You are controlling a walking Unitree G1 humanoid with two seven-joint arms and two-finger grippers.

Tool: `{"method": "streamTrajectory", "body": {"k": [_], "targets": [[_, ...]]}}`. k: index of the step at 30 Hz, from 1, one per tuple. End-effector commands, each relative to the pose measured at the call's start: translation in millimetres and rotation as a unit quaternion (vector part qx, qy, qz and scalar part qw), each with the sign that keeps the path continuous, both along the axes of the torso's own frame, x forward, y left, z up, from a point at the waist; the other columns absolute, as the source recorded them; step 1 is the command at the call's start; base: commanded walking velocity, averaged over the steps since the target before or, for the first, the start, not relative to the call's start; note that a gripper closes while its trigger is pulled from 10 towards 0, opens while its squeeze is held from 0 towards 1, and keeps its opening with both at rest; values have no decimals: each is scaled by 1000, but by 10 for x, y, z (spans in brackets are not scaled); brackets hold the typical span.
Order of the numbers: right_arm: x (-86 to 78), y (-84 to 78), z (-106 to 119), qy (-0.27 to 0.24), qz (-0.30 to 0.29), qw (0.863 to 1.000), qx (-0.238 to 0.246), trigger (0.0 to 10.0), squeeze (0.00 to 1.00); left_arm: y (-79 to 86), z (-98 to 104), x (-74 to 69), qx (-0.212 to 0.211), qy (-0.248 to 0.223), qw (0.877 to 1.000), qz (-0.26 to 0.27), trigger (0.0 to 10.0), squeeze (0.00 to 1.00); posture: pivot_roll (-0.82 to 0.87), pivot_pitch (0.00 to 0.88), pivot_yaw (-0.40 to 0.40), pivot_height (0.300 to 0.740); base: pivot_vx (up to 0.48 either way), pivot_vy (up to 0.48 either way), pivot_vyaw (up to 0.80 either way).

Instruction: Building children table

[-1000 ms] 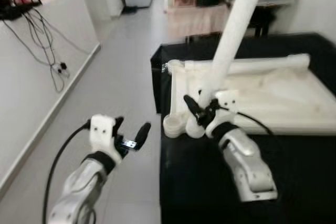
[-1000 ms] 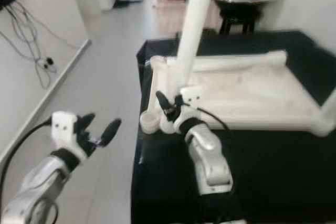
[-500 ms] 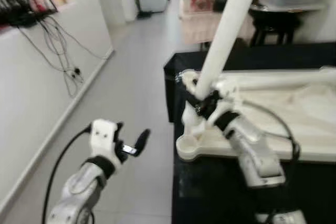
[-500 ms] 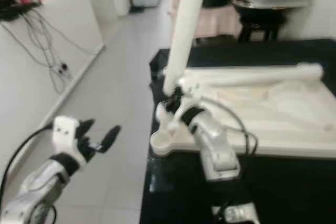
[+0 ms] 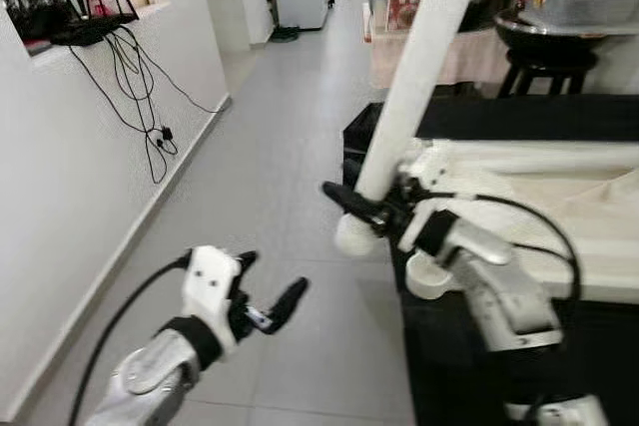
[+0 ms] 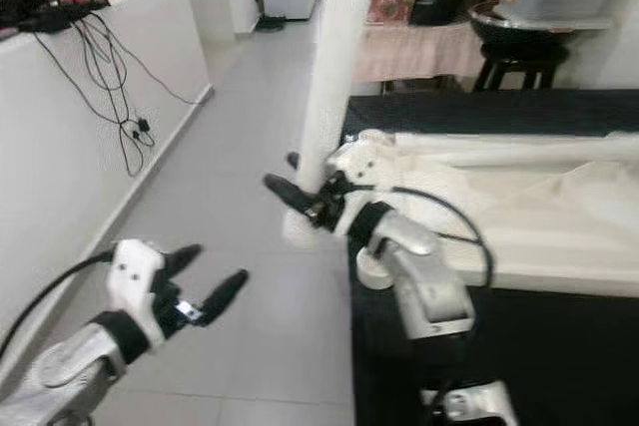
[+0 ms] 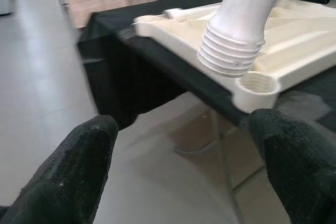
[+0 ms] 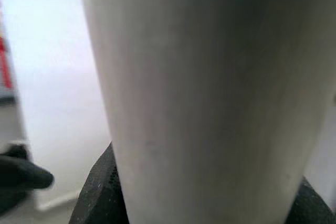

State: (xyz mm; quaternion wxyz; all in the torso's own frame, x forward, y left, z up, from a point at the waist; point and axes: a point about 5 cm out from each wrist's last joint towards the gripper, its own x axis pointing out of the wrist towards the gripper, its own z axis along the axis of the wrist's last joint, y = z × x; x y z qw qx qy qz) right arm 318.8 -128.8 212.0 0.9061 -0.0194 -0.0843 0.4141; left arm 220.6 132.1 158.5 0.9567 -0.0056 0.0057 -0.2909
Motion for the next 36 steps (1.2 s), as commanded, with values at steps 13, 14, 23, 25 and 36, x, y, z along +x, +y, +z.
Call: {"method": "streamTrajectory", "body": {"k": [13, 14, 23, 25, 36], "targets": [[131, 69, 26, 10, -7, 1000, -12, 10000, 0, 155, -19, 17, 47, 2, 998, 52, 10000, 0, 26, 85, 33, 740, 0, 0, -800], [140, 79, 34, 10, -4, 1000, -12, 10000, 0, 159, -15, 19, 51, 0, 997, 55, 10000, 0, 26, 86, 32, 740, 0, 0, -800], [167, 145, 65, 10, 10, 1000, -7, 10000, 0, 183, -13, 33, 64, -6, 995, 73, 10000, 0, 31, 94, 25, 740, 0, 0, -800], [157, 170, 63, 10, 16, 1000, -5, 10000, 0, 184, -12, 33, 66, -8, 995, 76, 10000, 0, 32, 94, 24, 740, 0, 0, -800], [91, 249, 41, 11, 59, 998, 1, 10000, 0, 183, -9, 12, 97, -19, 992, 83, 10000, 0, 42, 101, 25, 740, 0, 0, 0]]}}
